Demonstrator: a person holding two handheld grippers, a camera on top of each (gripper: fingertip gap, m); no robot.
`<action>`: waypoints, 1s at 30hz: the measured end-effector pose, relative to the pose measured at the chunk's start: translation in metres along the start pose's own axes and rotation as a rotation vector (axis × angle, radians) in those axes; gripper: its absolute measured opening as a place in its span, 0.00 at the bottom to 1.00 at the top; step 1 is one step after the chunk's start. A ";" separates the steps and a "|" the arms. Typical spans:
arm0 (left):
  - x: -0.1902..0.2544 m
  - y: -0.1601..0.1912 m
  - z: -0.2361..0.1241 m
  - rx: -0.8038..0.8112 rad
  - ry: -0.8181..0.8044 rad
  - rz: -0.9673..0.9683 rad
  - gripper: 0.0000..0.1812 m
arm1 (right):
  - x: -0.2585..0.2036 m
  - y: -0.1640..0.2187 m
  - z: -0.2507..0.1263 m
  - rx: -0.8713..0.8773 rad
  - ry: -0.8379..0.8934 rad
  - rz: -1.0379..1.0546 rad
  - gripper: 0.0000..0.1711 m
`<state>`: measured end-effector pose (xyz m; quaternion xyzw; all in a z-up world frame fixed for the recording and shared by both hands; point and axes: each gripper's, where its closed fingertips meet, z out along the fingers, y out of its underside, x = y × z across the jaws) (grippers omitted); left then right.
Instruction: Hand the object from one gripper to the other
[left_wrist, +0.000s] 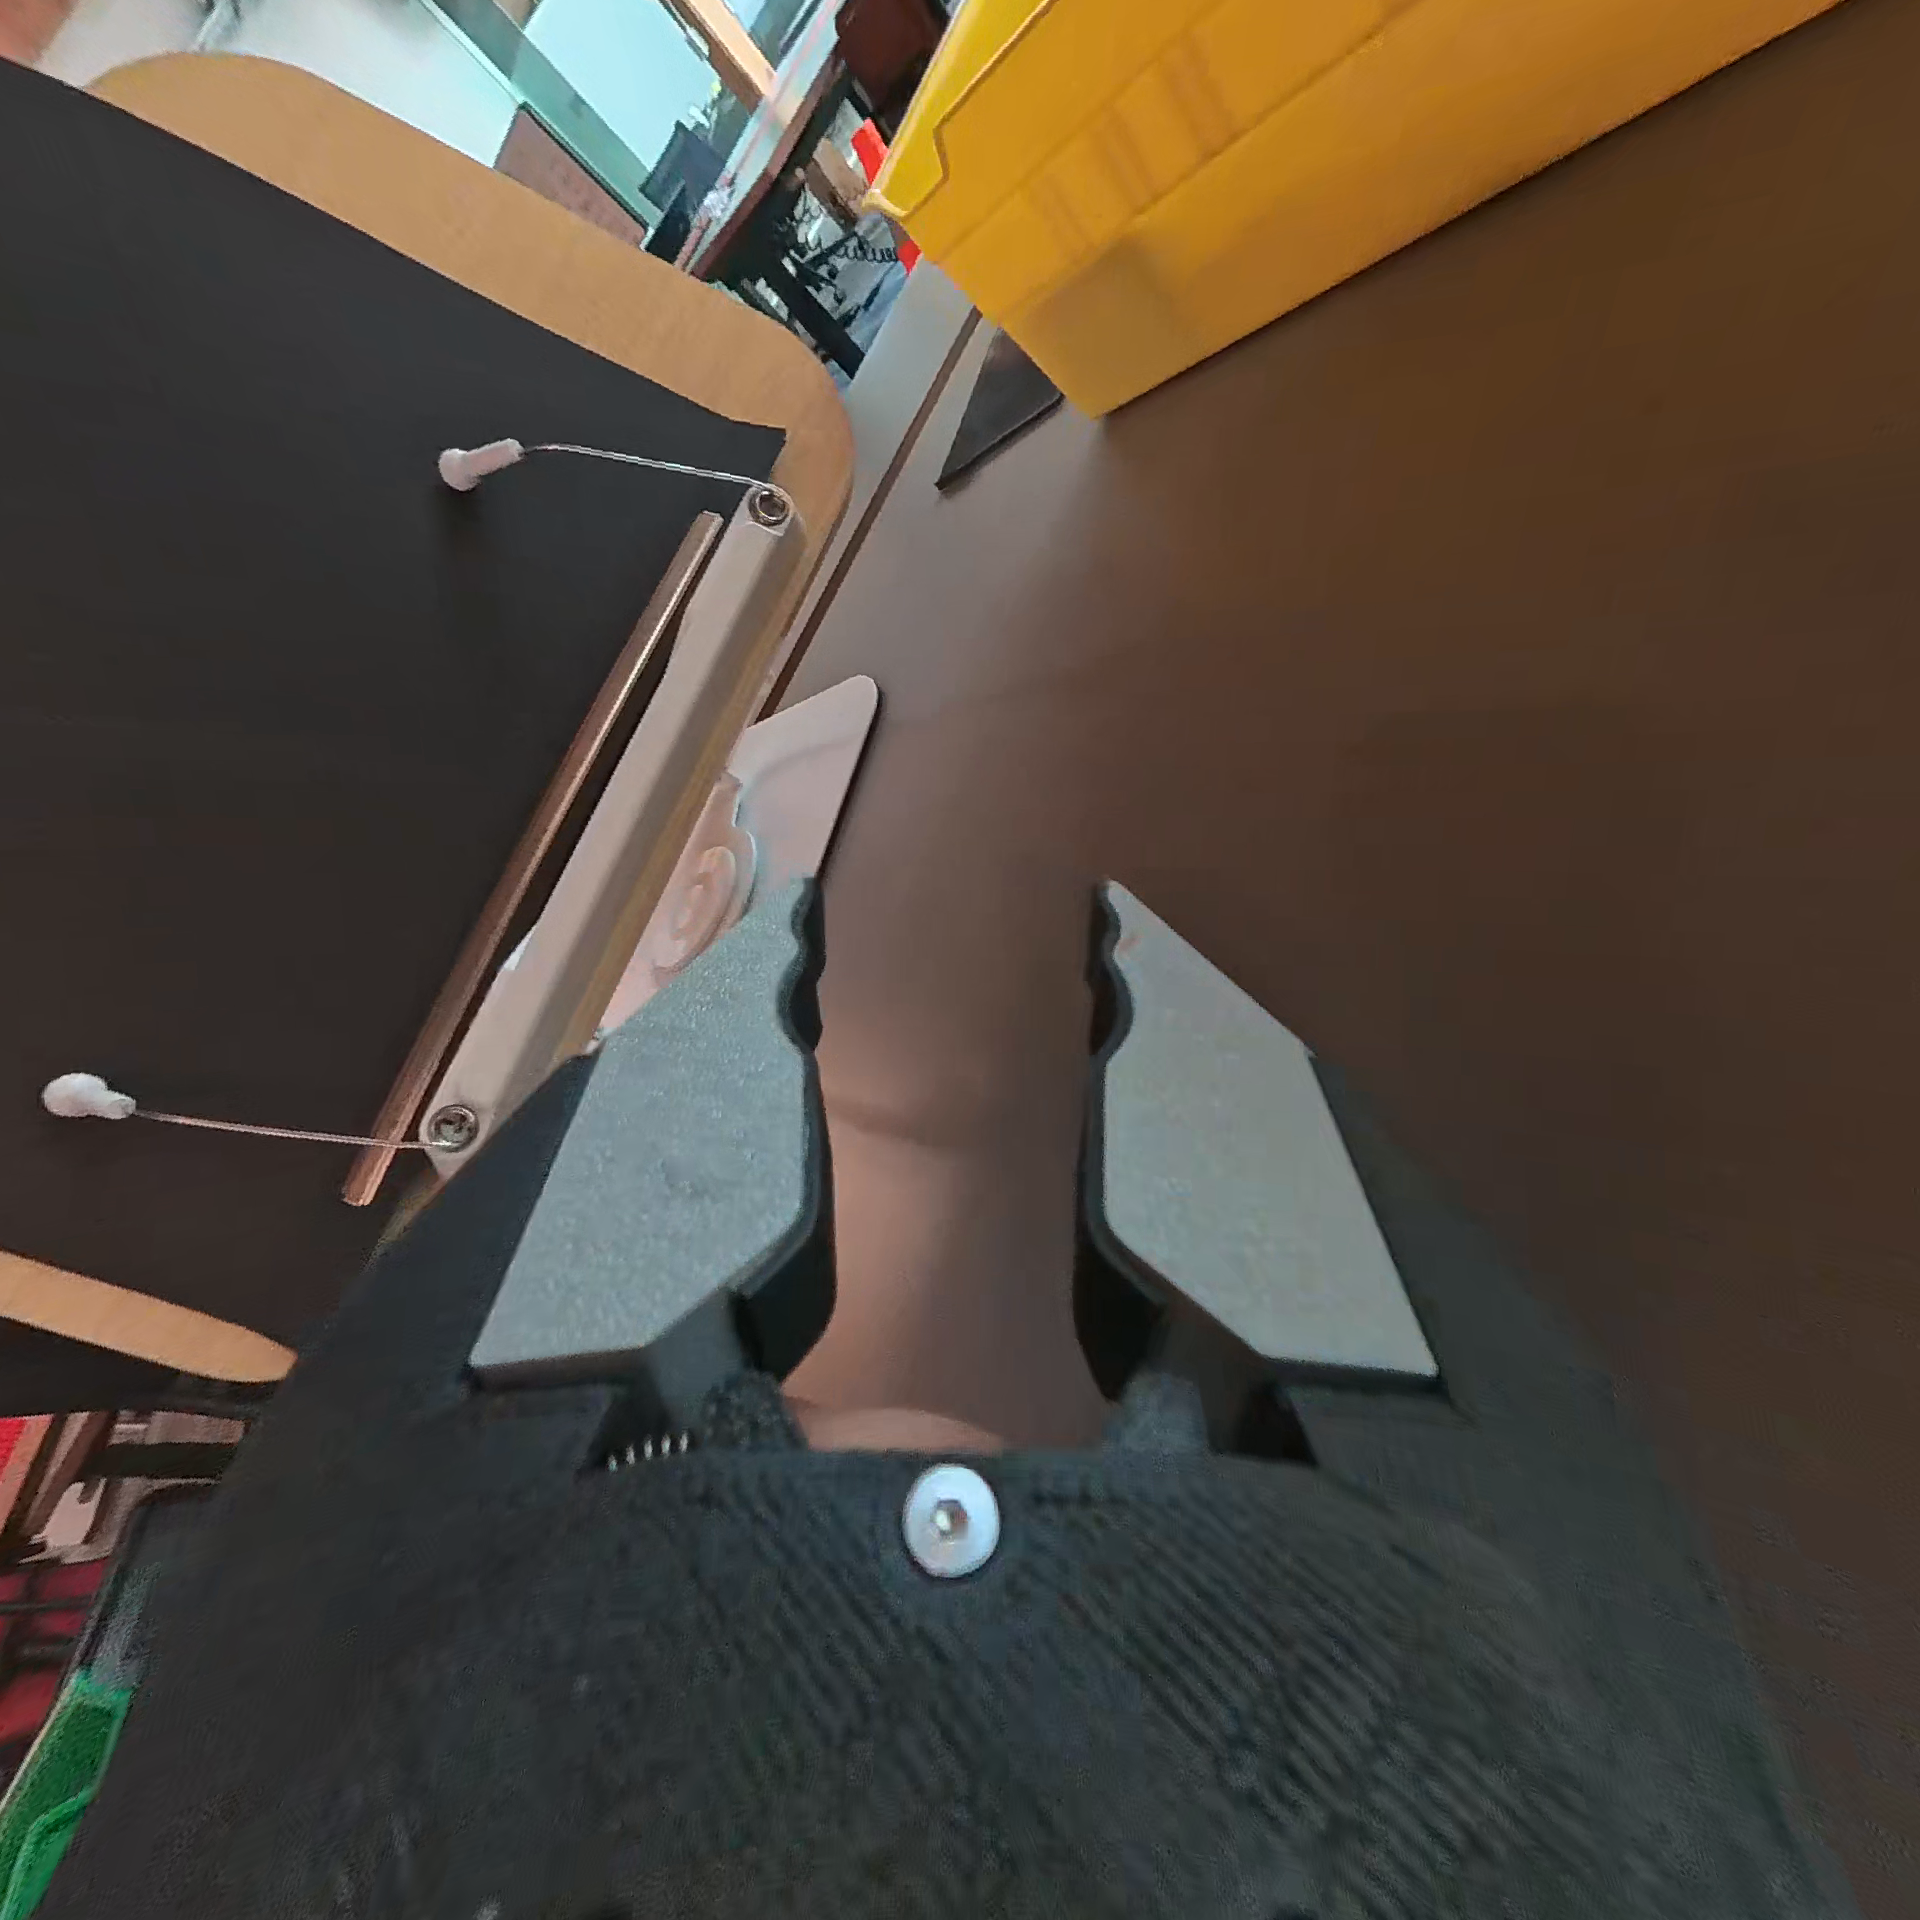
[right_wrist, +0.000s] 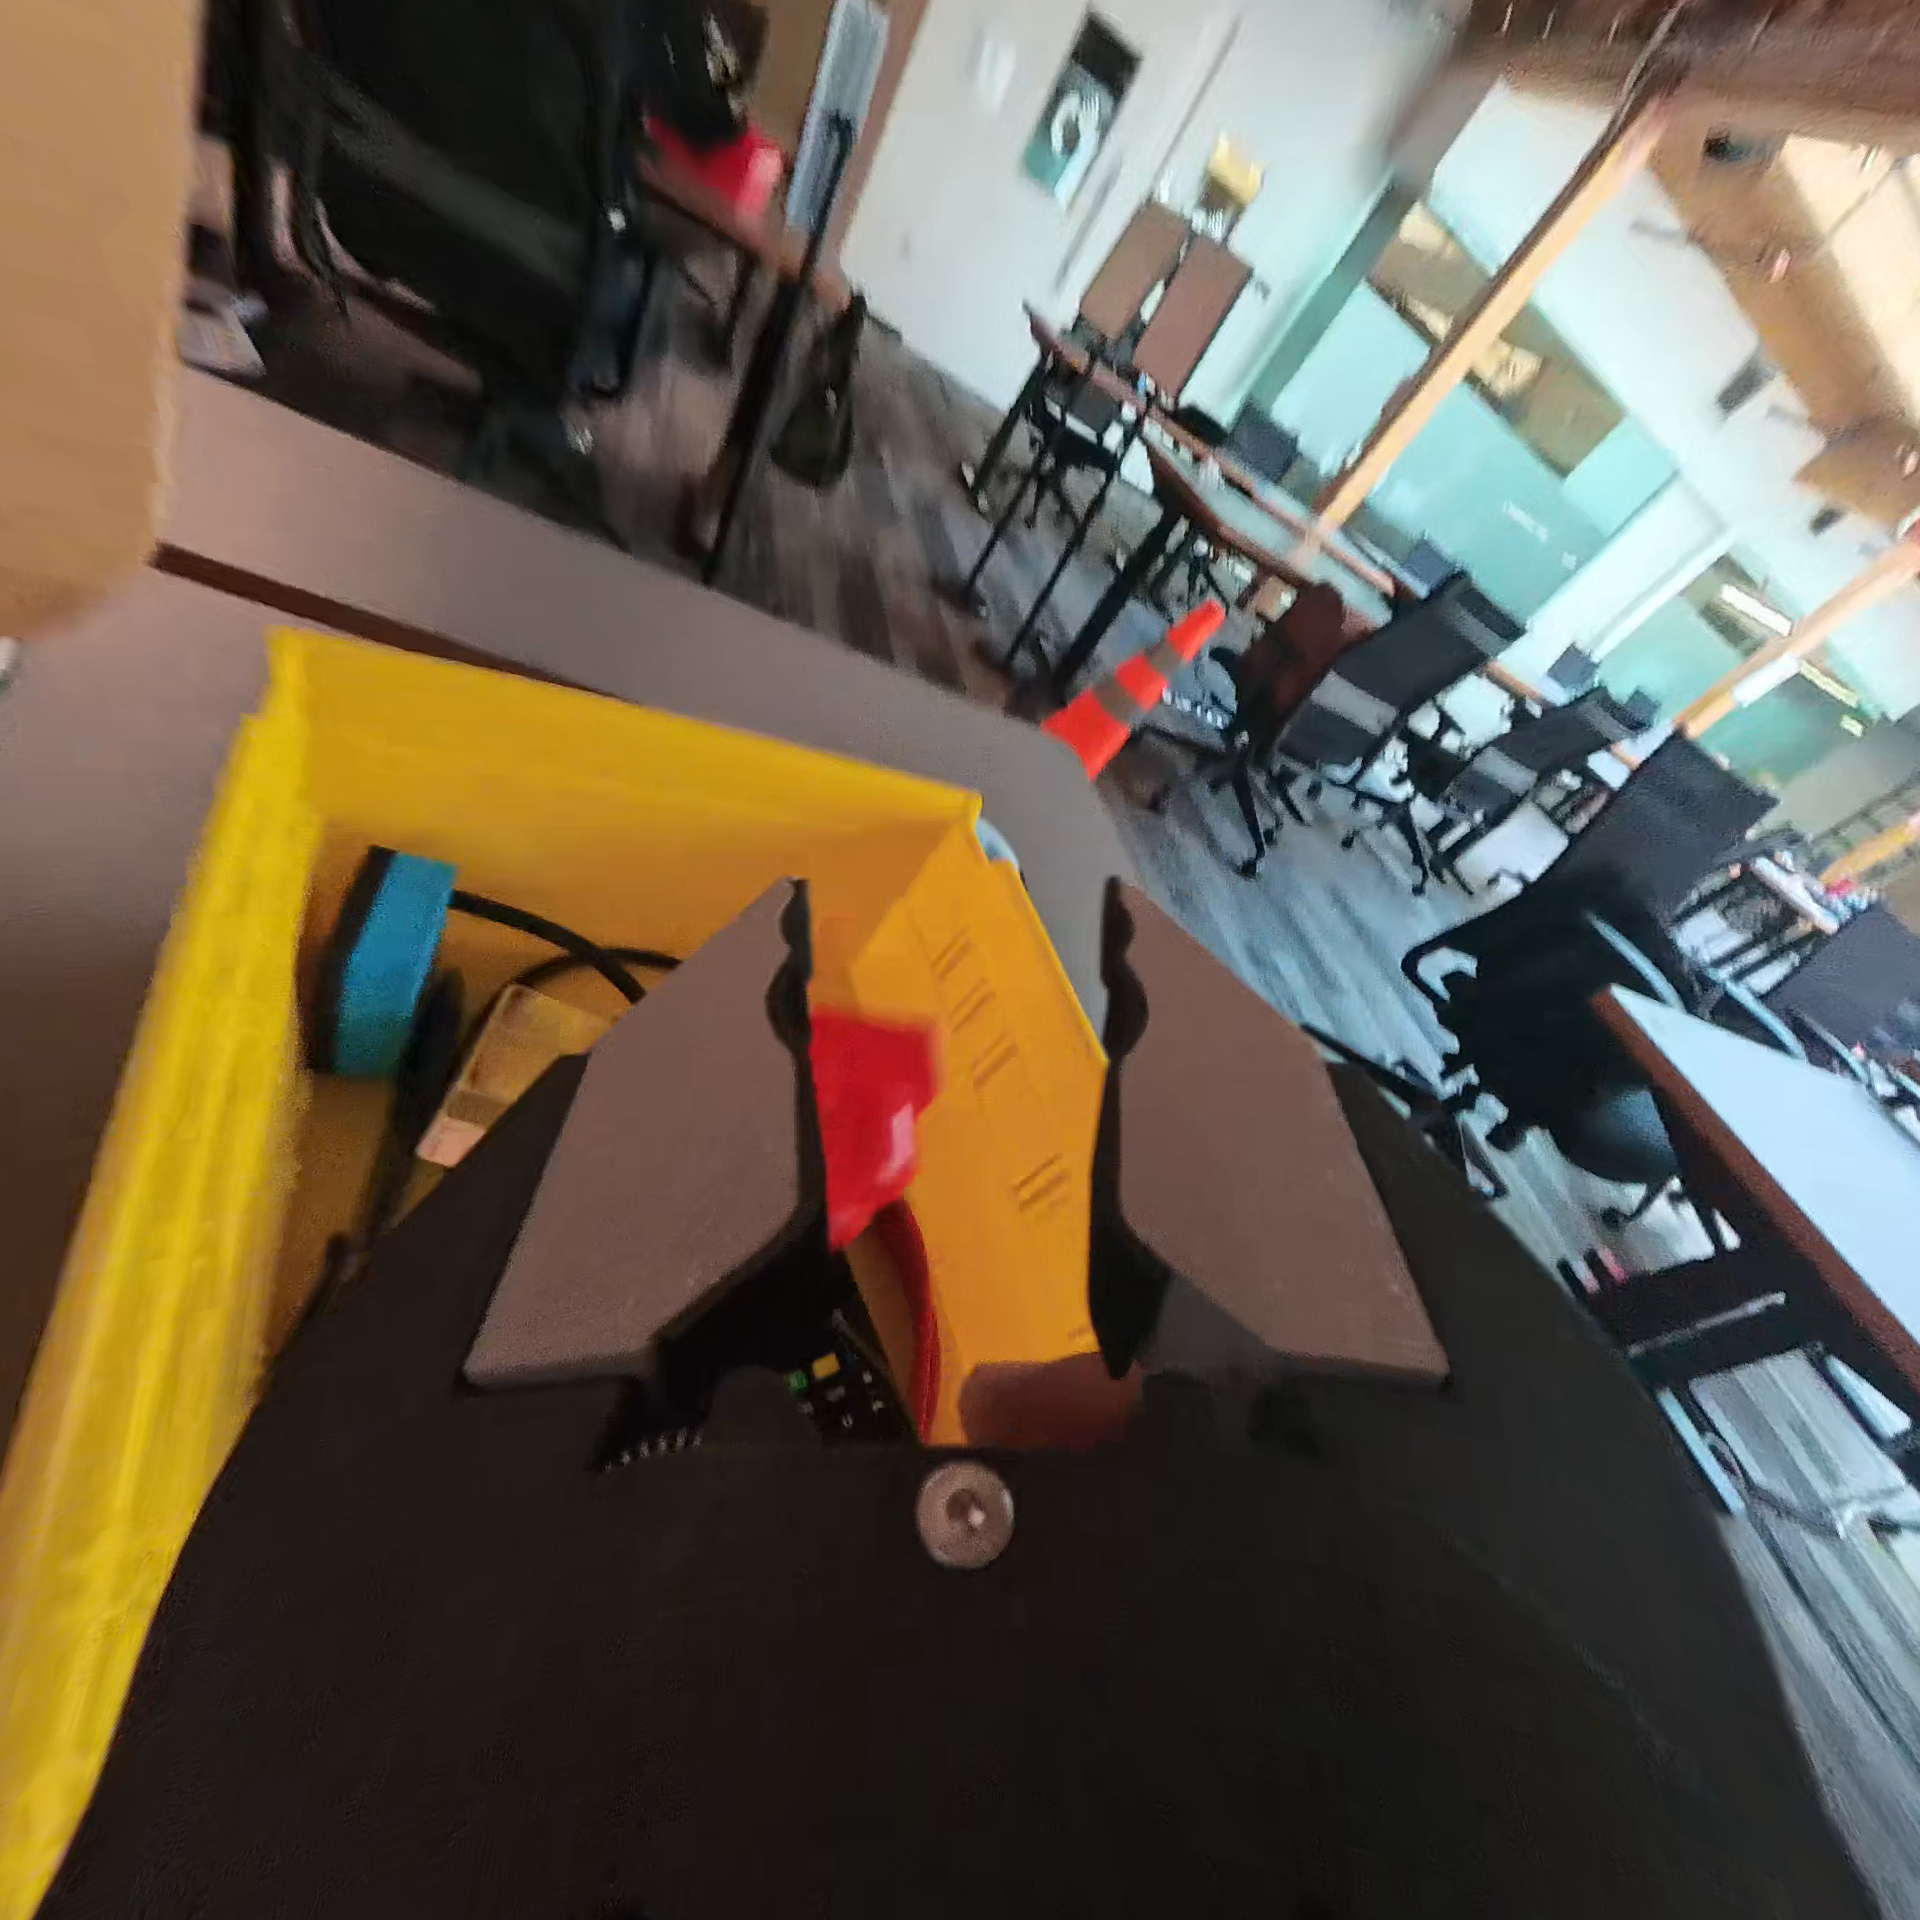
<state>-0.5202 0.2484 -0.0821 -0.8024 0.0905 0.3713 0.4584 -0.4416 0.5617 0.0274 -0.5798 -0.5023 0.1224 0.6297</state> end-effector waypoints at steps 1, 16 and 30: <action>0.000 0.000 0.000 -0.001 0.001 -0.005 0.27 | 0.001 0.004 0.003 -0.014 -0.001 0.015 0.35; 0.001 0.005 0.001 -0.027 -0.002 0.010 0.25 | -0.070 -0.113 -0.100 0.558 -0.439 0.273 0.30; -0.012 0.023 0.006 -0.074 0.071 -0.414 0.41 | -0.289 -0.027 -0.101 0.038 -1.080 0.077 0.54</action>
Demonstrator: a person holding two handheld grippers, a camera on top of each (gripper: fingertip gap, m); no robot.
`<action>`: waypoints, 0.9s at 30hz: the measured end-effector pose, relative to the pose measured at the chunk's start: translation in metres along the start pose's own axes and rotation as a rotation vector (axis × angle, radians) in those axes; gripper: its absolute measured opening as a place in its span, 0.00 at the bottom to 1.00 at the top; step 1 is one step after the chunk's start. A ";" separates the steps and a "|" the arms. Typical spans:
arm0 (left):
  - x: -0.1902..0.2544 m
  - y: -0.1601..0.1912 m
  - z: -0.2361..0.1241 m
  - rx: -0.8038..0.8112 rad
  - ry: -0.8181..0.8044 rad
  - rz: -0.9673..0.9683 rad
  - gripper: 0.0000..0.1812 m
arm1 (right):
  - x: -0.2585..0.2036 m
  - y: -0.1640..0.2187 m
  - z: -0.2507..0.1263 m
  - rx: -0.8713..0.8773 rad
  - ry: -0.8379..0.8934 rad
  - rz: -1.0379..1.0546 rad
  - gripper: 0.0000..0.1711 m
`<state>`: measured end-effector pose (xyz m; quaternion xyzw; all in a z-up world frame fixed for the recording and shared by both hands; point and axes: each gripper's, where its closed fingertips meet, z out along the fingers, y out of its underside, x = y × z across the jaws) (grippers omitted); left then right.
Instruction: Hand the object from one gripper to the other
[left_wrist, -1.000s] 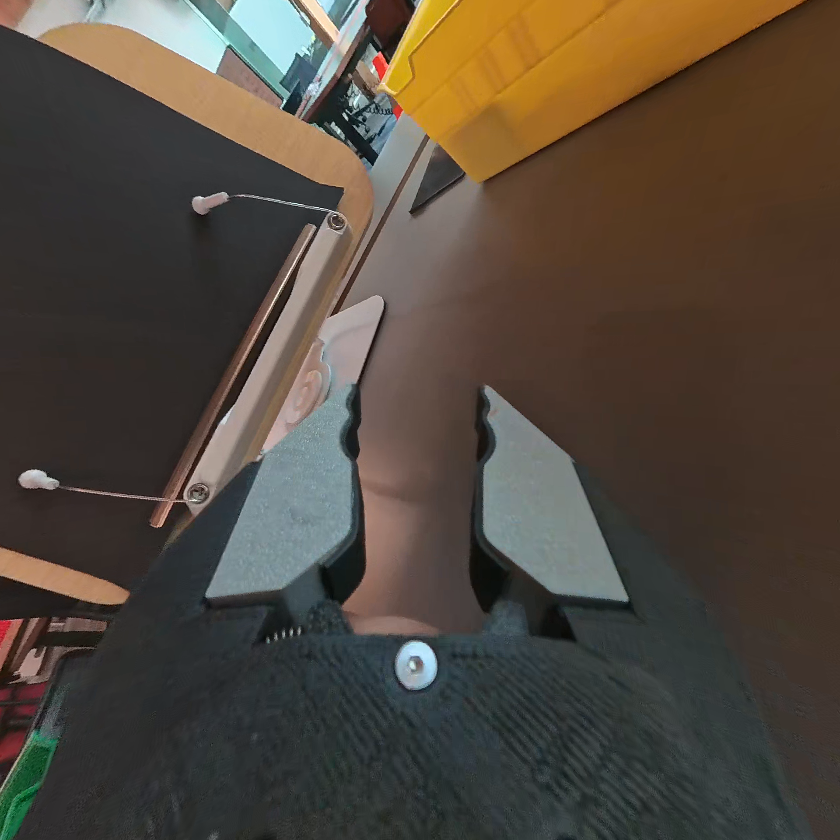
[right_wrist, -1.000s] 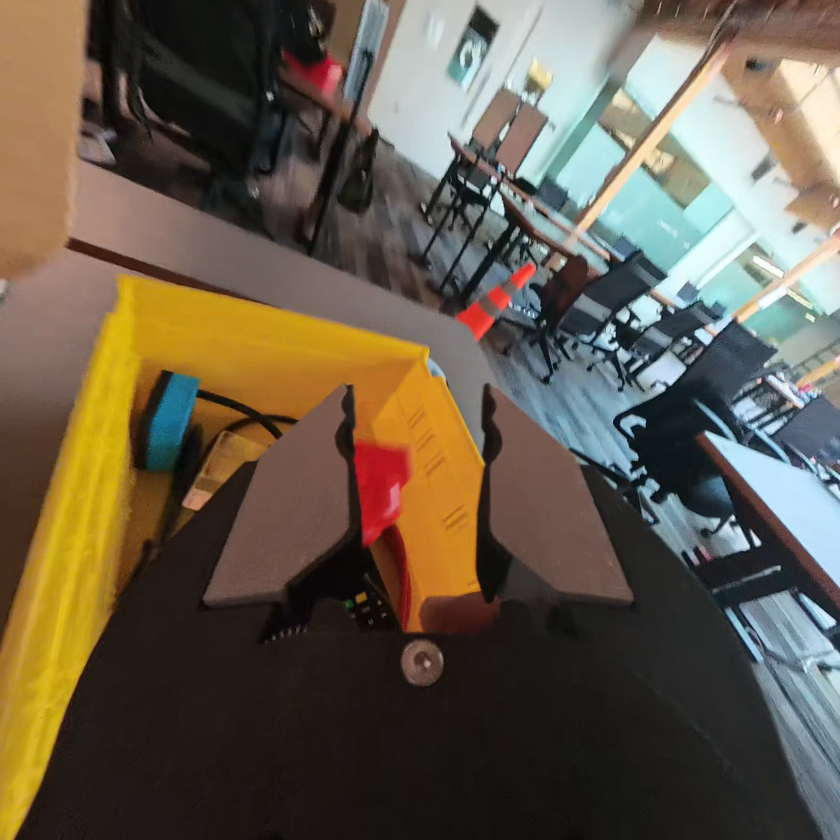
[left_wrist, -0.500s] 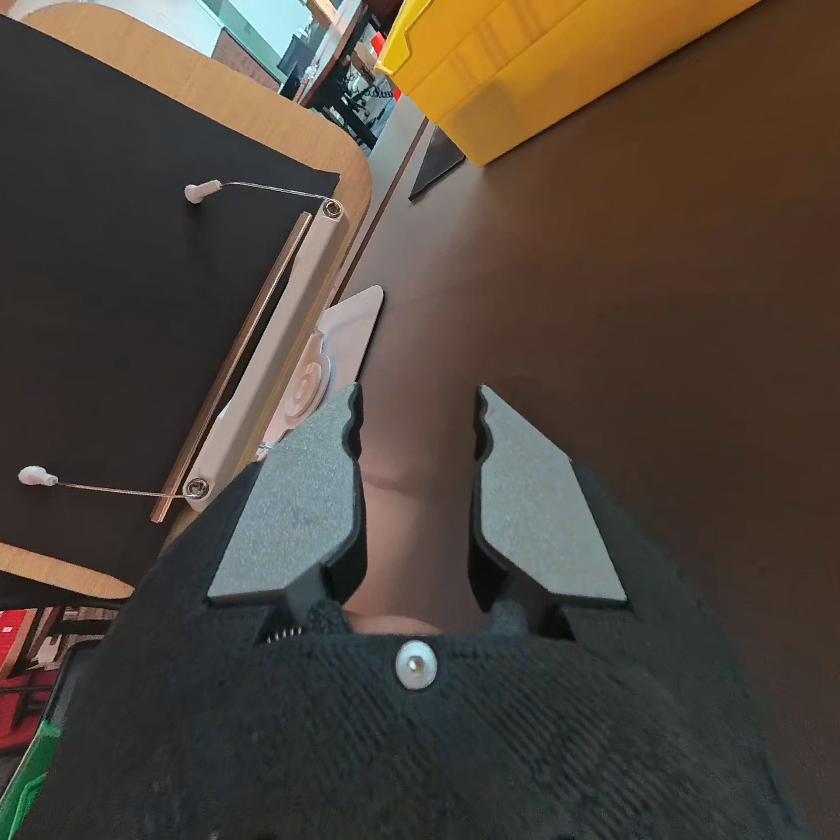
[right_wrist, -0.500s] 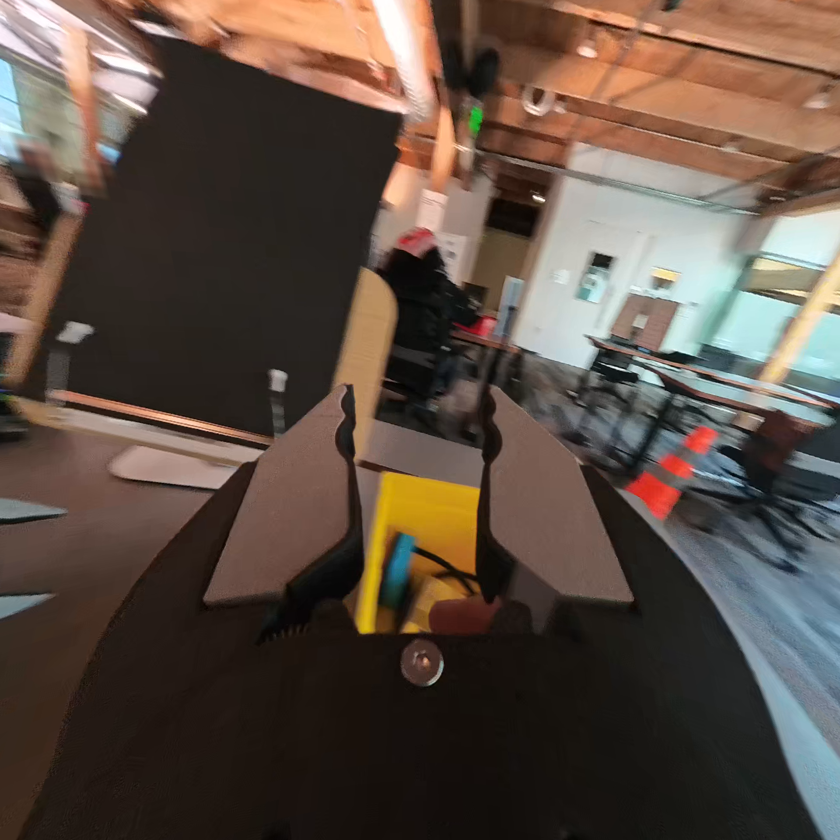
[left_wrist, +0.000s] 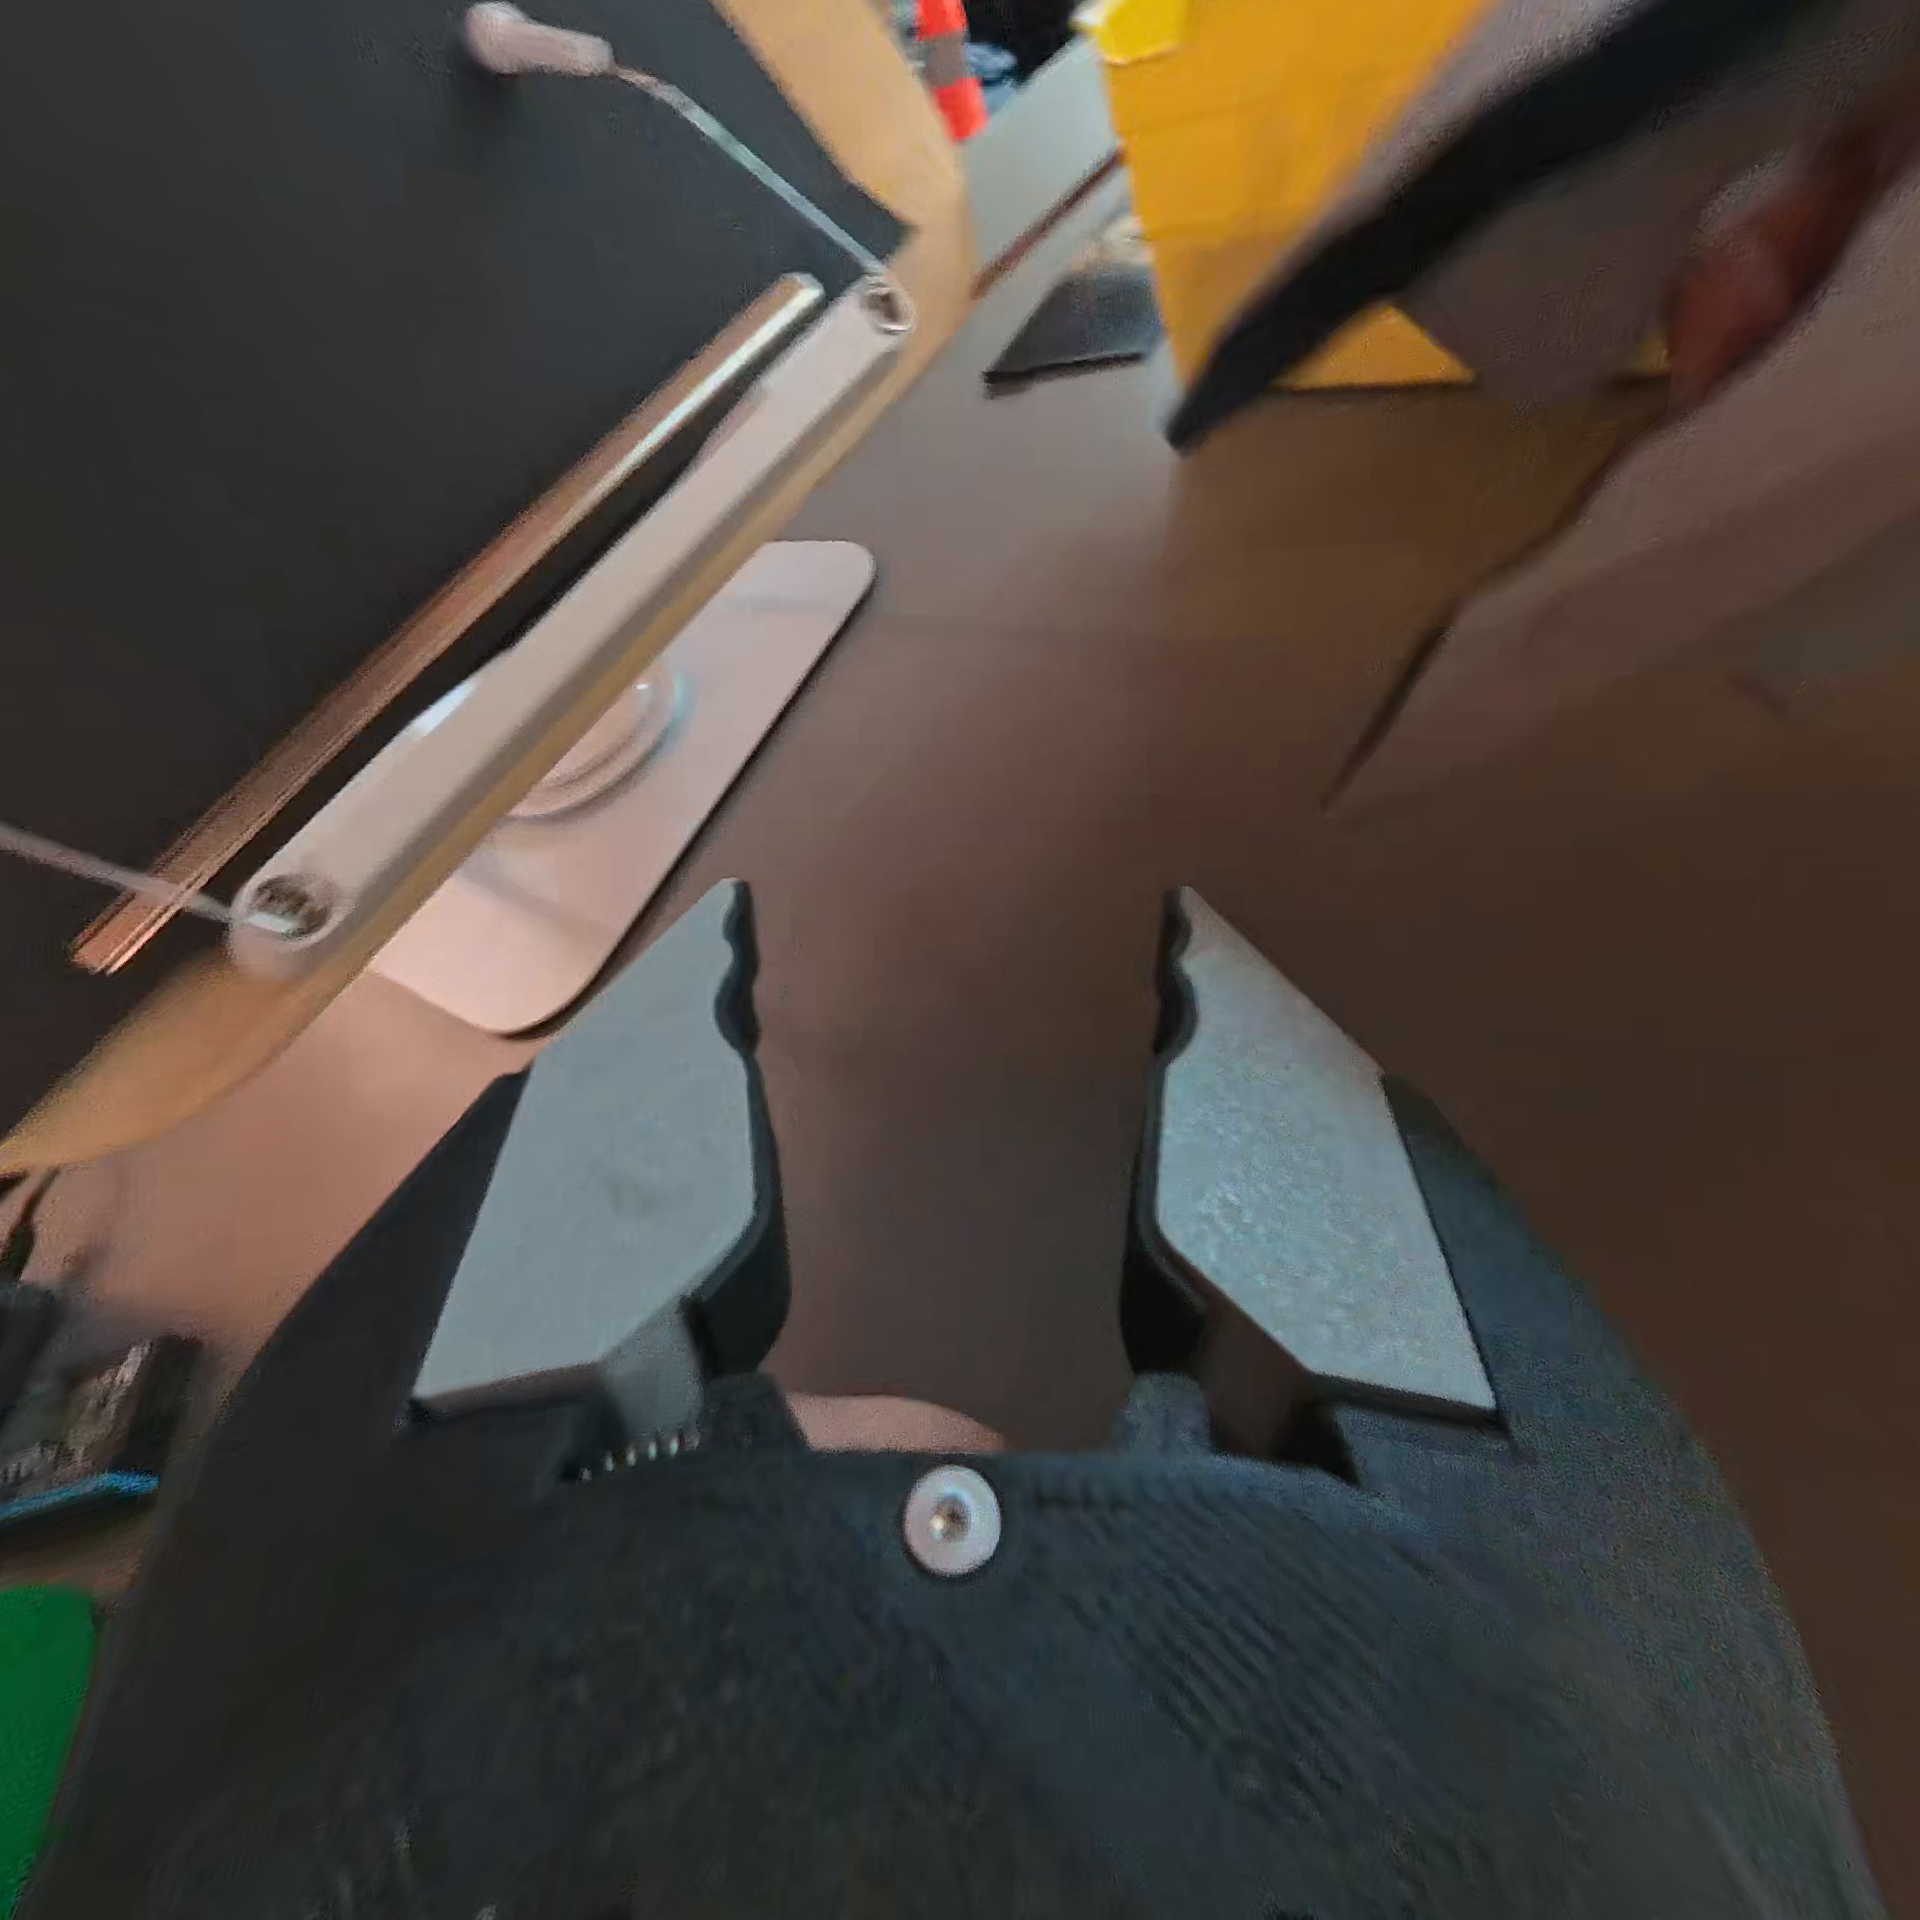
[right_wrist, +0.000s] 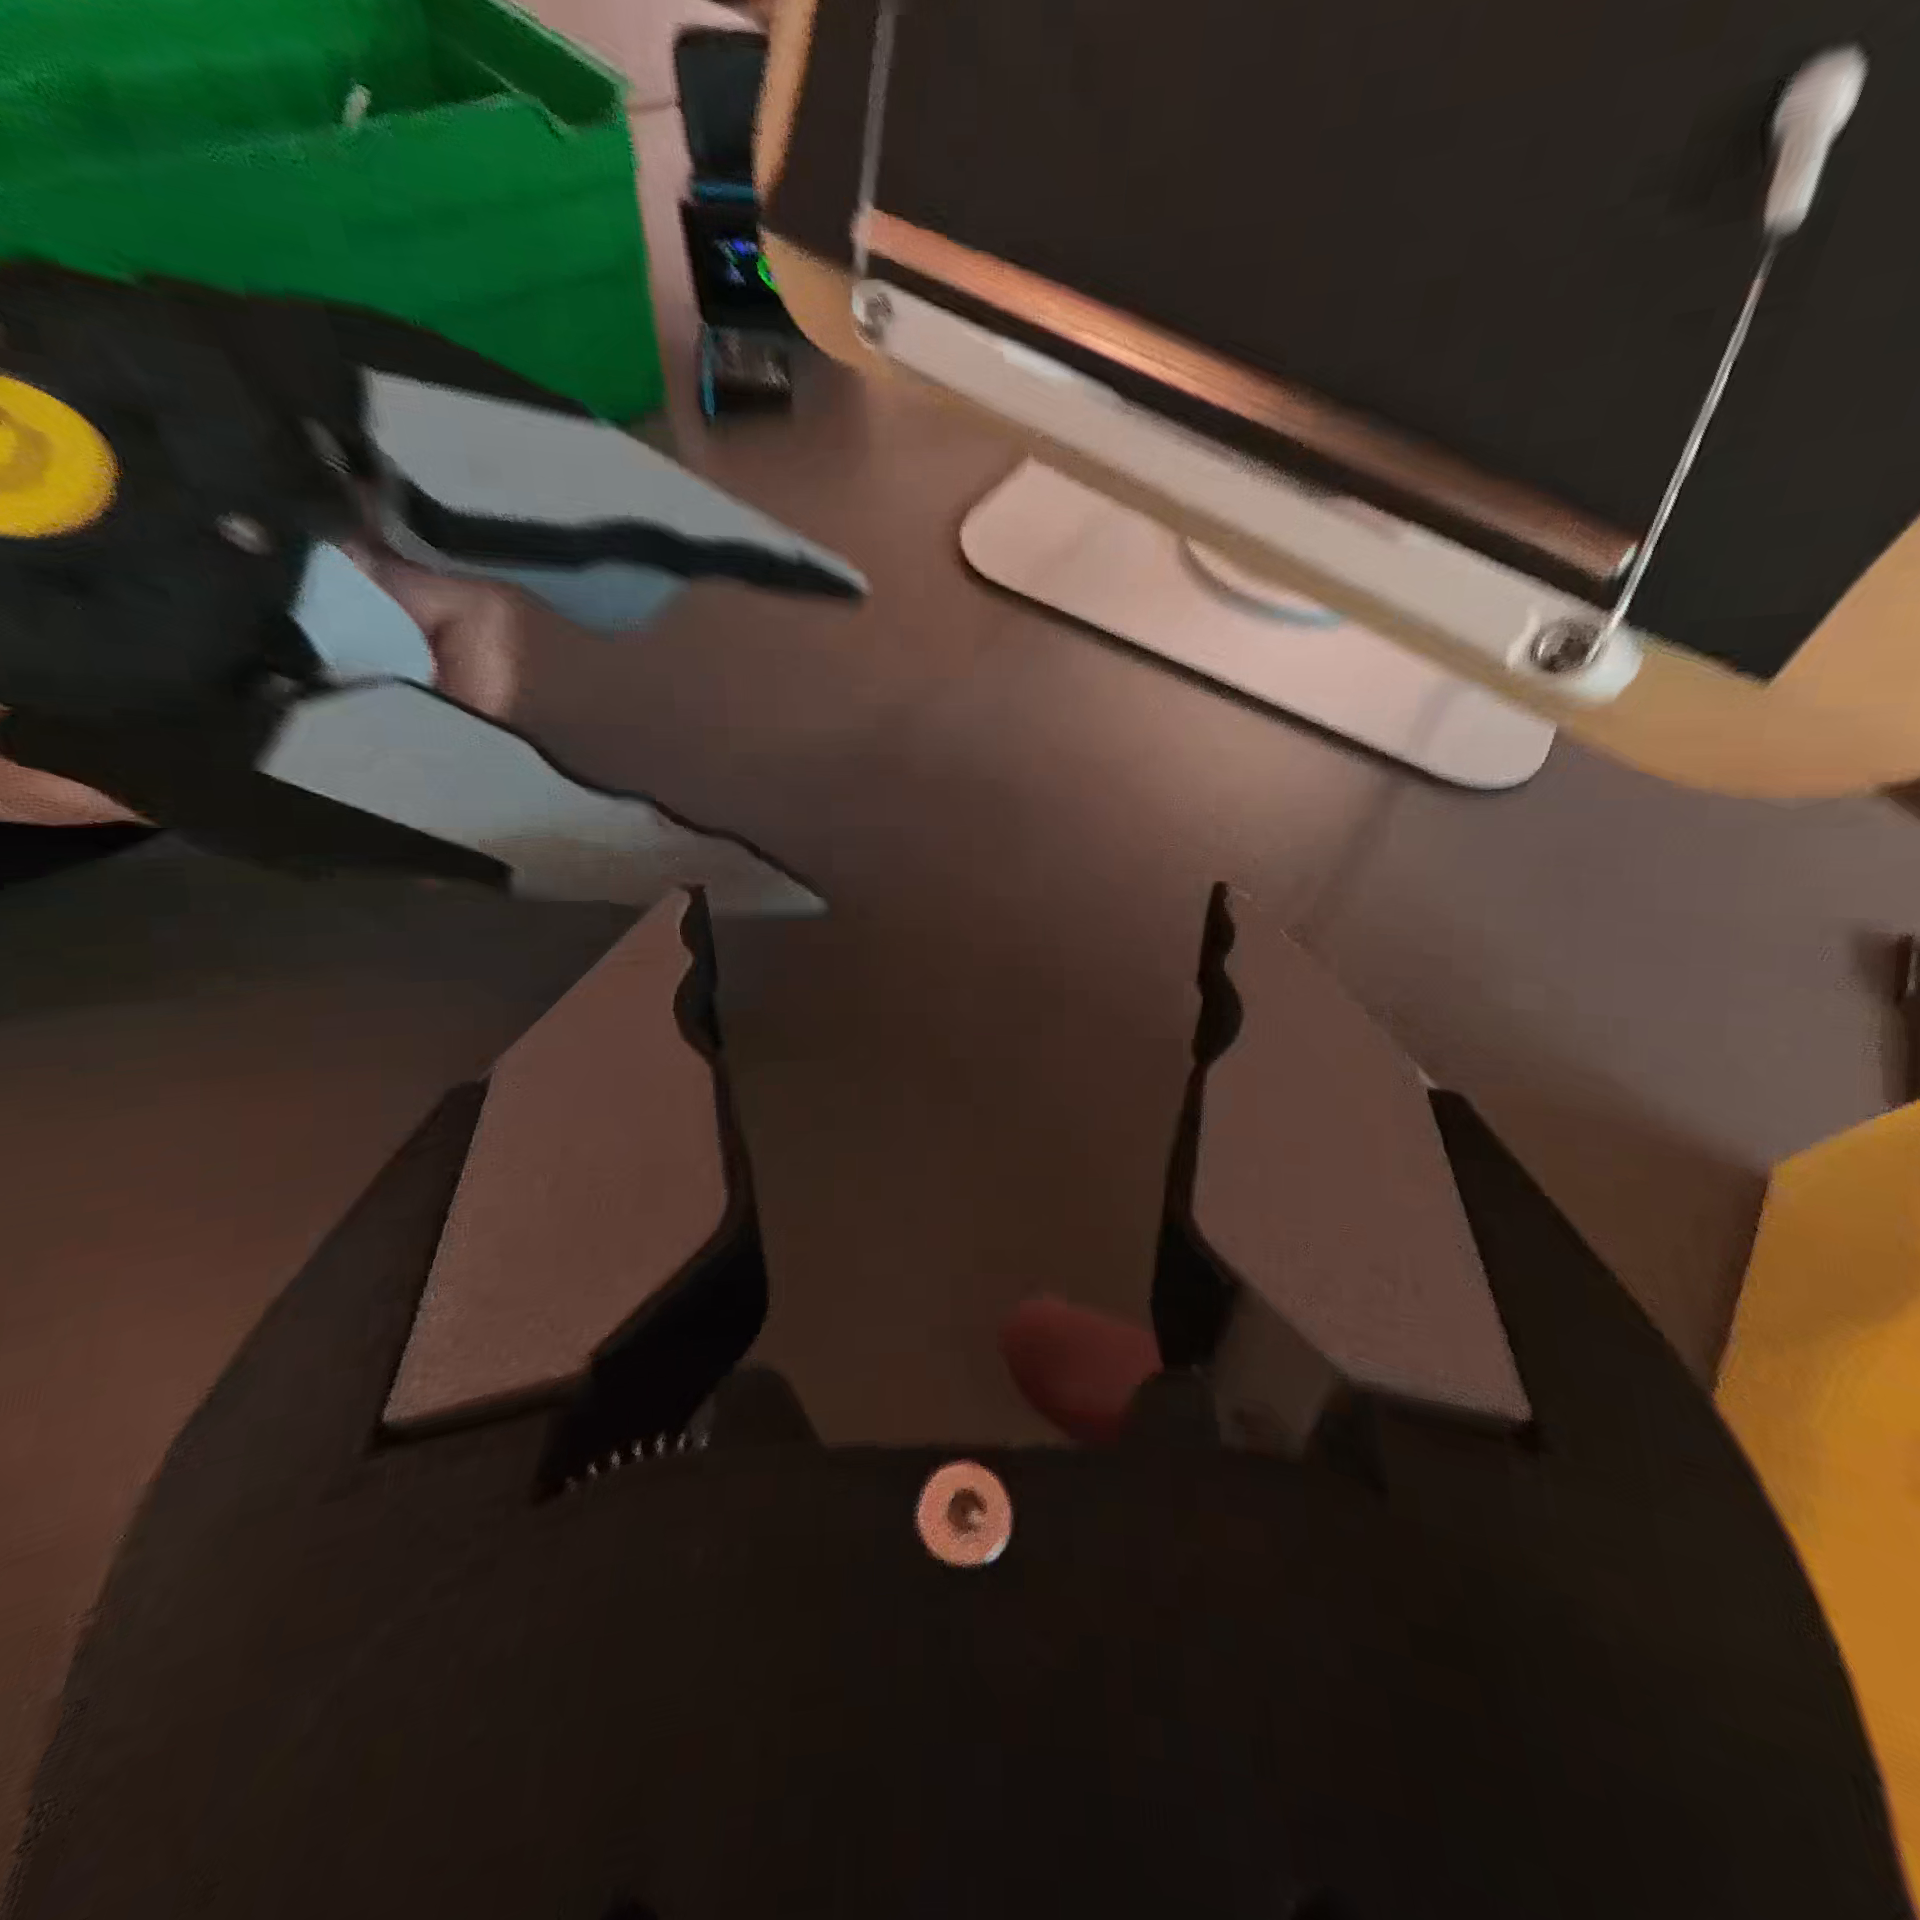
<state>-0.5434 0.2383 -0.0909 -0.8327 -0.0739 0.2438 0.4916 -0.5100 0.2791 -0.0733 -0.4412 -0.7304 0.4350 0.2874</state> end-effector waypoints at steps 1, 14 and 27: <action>-0.007 -0.001 -0.001 0.013 -0.020 -0.044 0.42 | 0.003 0.006 0.005 -0.012 -0.003 0.025 0.54; -0.047 -0.044 -0.035 0.311 -0.049 -0.377 0.35 | 0.013 0.033 0.029 -0.125 0.078 -0.024 0.58; -0.028 -0.048 -0.030 0.319 -0.047 -0.285 0.32 | 0.012 0.031 0.029 -0.116 0.062 -0.026 0.52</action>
